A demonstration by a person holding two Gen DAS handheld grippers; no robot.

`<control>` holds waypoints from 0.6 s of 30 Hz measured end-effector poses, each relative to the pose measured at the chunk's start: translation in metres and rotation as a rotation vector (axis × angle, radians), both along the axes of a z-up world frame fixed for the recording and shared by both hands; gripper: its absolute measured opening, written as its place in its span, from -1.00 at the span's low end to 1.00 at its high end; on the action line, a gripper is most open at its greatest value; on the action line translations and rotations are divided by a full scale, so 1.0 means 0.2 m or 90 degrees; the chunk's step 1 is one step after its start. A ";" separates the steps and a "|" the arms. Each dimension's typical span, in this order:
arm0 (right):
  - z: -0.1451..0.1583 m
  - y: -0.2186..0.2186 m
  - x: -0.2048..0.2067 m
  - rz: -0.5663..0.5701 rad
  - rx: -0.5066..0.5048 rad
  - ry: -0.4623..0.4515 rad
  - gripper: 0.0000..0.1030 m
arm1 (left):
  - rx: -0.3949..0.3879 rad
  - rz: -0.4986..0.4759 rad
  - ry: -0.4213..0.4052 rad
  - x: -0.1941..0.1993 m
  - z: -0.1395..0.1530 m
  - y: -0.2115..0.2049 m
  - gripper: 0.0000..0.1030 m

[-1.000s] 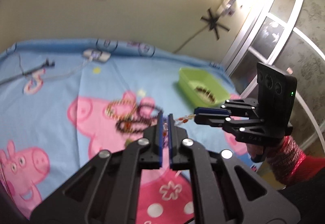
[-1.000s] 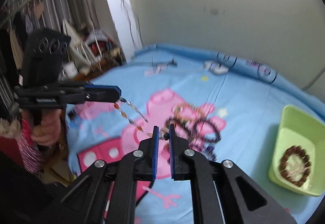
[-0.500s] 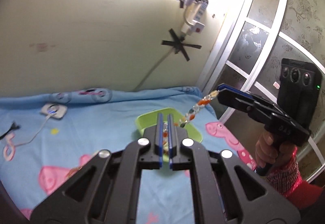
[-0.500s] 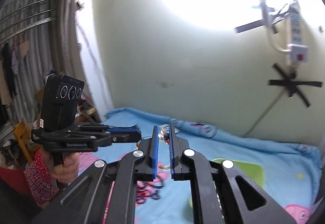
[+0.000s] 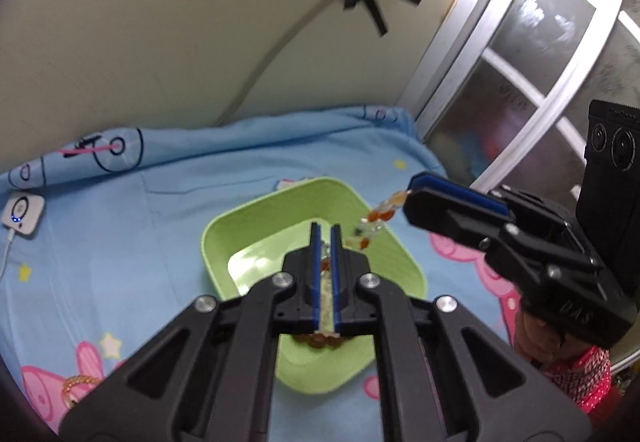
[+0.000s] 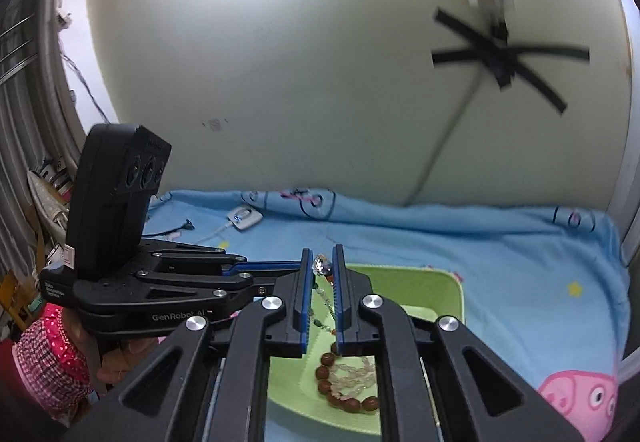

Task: Organize jewelry
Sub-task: 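Carry the amber strand over the basket and open the right gripper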

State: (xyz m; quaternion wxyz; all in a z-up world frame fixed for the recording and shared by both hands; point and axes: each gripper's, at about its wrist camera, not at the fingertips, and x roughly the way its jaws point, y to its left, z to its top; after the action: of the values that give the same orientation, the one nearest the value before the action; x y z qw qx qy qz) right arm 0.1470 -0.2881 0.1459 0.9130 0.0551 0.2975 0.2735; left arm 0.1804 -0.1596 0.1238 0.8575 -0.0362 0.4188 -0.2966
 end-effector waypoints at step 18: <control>-0.05 0.03 -0.18 0.015 0.103 -0.013 -0.06 | 0.052 0.121 -0.039 -0.28 -0.01 0.67 -0.86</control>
State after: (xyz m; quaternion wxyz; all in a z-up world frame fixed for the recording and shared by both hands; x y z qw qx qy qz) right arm 0.1116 -0.2812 0.1364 0.9054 0.1222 0.2654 0.3080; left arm 0.1244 -0.0248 0.1221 0.8950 -0.0319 0.3986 -0.1975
